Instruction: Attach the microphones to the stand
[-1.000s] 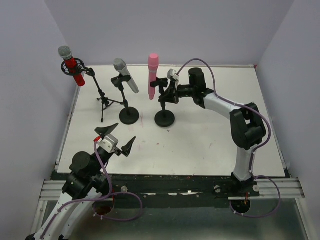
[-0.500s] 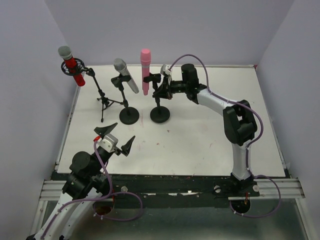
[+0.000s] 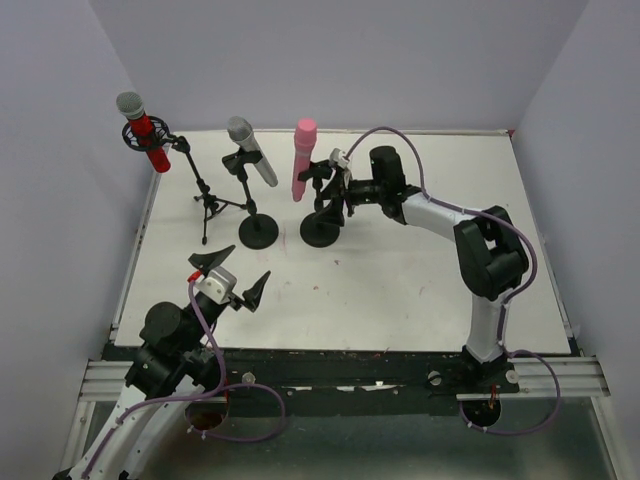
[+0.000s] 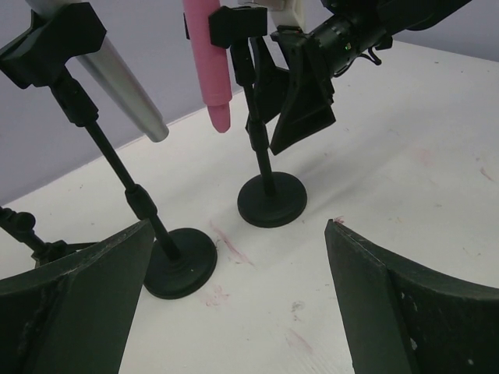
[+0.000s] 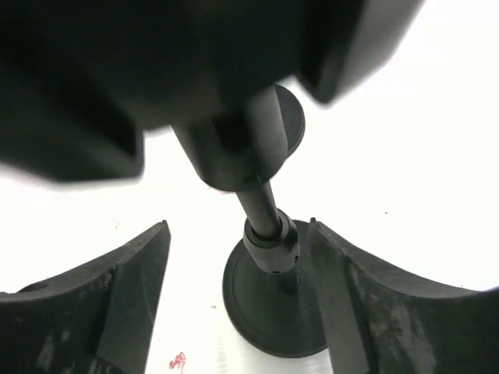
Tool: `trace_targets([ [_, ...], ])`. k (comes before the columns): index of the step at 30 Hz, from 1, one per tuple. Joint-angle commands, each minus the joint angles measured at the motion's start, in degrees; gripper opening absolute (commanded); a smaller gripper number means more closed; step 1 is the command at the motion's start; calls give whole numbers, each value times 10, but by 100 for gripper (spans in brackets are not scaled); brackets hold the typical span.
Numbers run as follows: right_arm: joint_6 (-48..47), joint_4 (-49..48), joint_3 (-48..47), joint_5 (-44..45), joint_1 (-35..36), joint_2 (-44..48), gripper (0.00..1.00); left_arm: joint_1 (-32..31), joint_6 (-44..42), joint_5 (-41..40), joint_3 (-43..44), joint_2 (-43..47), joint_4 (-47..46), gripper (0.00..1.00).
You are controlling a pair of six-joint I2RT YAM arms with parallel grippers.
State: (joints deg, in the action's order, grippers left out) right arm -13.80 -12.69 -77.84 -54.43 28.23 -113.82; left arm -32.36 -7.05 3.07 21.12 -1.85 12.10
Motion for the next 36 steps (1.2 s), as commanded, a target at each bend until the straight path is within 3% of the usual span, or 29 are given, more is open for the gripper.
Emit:
trace_targets([
  [1,19,-37,30,20,-10,44,83,5,4,10,-3,-3,-8,99],
  [7,8,-11,59,27,-23,77,100,5,19,10,-1,6,-8,99],
  [13,-49,95,101,51,-48,168,100,4,67,-5,30,-17,4,99],
  [18,-82,252,116,135,-88,270,100,5,110,-23,103,-93,56,99],
  [23,-10,309,146,243,-168,394,100,21,121,-65,157,-147,86,99],
  [26,93,313,180,380,-177,463,100,55,133,-96,192,-189,110,99],
  [28,102,319,210,402,-181,509,100,89,142,-101,211,-220,117,99],
  [31,173,253,285,439,-210,603,100,159,168,-56,206,-248,110,99],
  [34,216,236,312,484,-240,626,100,201,179,-32,173,-248,100,99],
  [36,223,212,340,456,-258,642,100,203,176,-31,164,-227,99,99],
])
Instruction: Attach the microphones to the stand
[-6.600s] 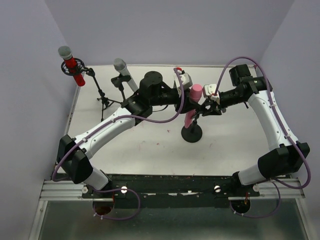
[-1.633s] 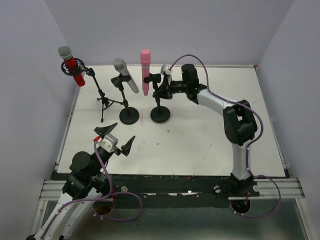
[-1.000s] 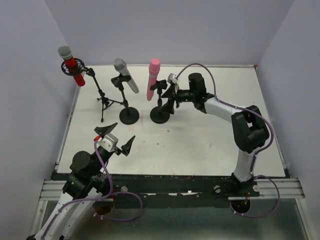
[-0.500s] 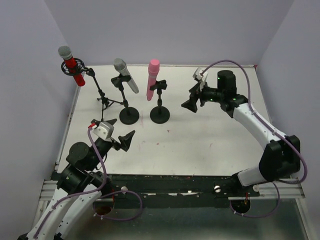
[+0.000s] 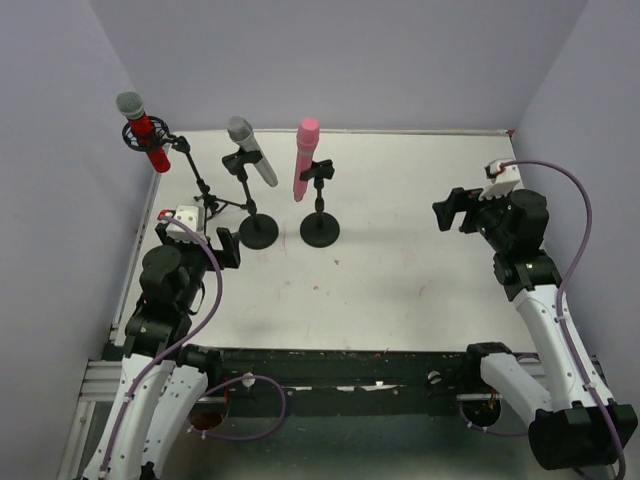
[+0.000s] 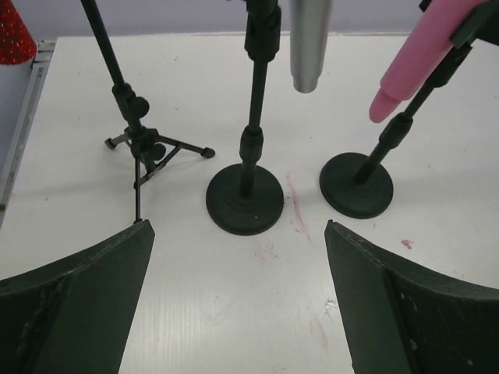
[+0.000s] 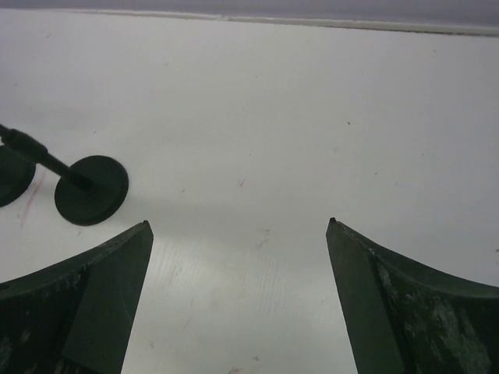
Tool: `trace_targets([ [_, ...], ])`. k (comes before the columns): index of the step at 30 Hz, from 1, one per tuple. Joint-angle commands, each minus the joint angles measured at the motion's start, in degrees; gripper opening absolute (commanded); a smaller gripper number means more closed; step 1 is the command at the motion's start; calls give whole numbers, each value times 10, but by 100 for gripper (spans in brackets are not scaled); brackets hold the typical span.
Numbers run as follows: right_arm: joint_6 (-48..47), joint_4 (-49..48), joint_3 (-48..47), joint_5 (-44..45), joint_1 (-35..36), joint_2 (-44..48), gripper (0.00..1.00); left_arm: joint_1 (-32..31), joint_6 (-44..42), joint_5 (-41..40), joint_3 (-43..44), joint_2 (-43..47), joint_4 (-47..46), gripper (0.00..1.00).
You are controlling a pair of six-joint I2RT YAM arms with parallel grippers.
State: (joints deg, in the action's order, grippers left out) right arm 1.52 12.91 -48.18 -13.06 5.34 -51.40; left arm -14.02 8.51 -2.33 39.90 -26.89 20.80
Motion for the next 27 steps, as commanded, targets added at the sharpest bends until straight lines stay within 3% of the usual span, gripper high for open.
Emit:
trace_targets([
  [1,82,-58,58,30,-38,28,100,20,19,23,-32,39,-2,99],
  [4,104,-75,84,9,-49,45,100,20,9,46,-47,64,-17,99],
  [11,110,-73,80,67,-75,53,100,20,-5,51,-54,71,-26,99],
  [27,102,-75,90,55,-82,80,100,20,3,62,-105,153,-45,99],
])
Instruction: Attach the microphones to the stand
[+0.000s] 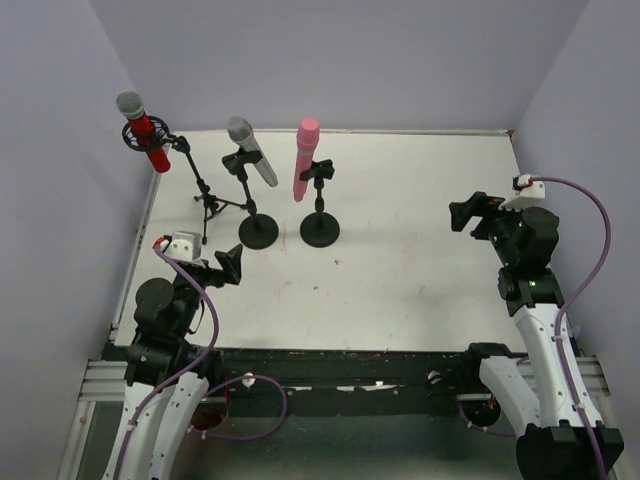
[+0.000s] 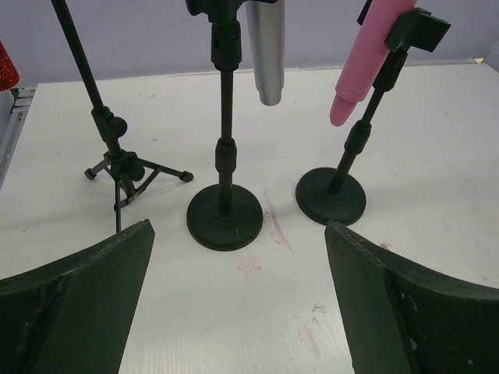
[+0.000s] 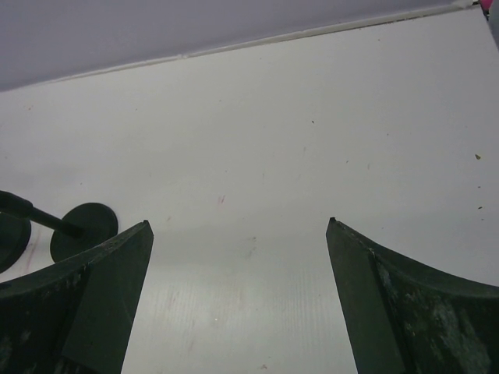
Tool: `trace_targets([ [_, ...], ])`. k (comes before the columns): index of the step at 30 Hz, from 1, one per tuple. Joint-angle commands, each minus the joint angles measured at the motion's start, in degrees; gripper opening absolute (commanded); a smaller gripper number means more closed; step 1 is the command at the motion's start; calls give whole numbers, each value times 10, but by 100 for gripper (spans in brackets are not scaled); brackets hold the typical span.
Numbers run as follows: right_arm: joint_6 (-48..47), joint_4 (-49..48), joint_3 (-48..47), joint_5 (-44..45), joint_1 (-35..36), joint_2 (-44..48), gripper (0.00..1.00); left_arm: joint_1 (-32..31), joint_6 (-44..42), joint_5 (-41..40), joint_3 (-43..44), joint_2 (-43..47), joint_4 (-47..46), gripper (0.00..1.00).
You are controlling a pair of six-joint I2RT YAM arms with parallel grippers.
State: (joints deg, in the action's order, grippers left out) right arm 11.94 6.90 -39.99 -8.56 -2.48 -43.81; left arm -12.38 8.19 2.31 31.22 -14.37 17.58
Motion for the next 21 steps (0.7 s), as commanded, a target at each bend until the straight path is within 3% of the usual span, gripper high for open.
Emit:
trace_targets([
  [1,-3,-14,9,12,-3,5,100,3,8,16,-23,38,-15,99],
  [21,5,-5,-3,13,-3,12,100,5,1,16,-37,41,-26,99],
])
